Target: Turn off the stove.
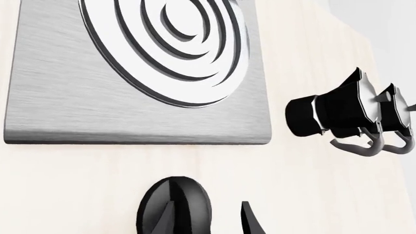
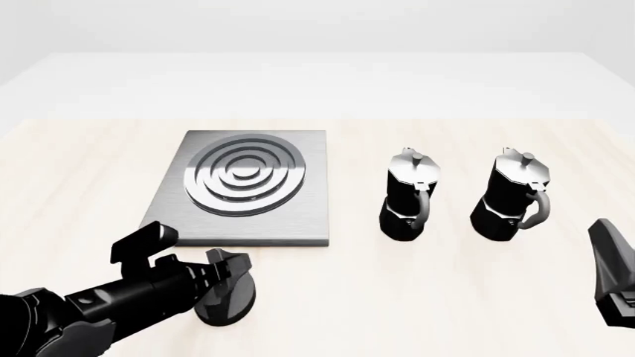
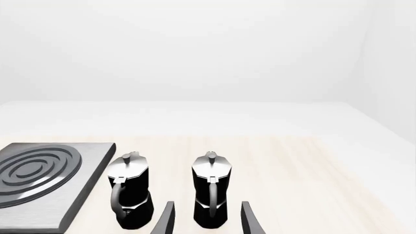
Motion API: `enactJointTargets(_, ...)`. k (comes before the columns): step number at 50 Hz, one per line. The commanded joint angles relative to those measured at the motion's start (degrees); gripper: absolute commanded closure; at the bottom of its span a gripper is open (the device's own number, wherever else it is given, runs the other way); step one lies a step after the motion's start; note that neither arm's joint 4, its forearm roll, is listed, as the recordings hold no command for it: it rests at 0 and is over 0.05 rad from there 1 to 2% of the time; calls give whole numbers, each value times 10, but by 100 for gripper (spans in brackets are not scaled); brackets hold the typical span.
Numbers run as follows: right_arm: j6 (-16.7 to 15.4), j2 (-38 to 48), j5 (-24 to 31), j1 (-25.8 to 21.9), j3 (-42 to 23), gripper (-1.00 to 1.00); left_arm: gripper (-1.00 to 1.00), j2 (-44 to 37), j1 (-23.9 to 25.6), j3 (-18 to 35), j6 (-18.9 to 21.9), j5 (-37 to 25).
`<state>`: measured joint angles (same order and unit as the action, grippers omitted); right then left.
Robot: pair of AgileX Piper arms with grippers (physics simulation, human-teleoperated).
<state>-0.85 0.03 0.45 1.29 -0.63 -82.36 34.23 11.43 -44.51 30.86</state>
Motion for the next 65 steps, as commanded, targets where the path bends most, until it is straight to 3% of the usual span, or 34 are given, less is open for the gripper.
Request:
enactJointTargets(1, 0, 0, 0, 1, 1, -100, -100, -20, 6, 25, 11, -4)
enactJointTargets(29, -1, 0, -2, 5, 4, -100, -100, -45, 20, 72, 27, -24)
enactJointTargets(65, 0, 3, -5, 5, 4, -100, -100, -29, 51, 163, 50, -106)
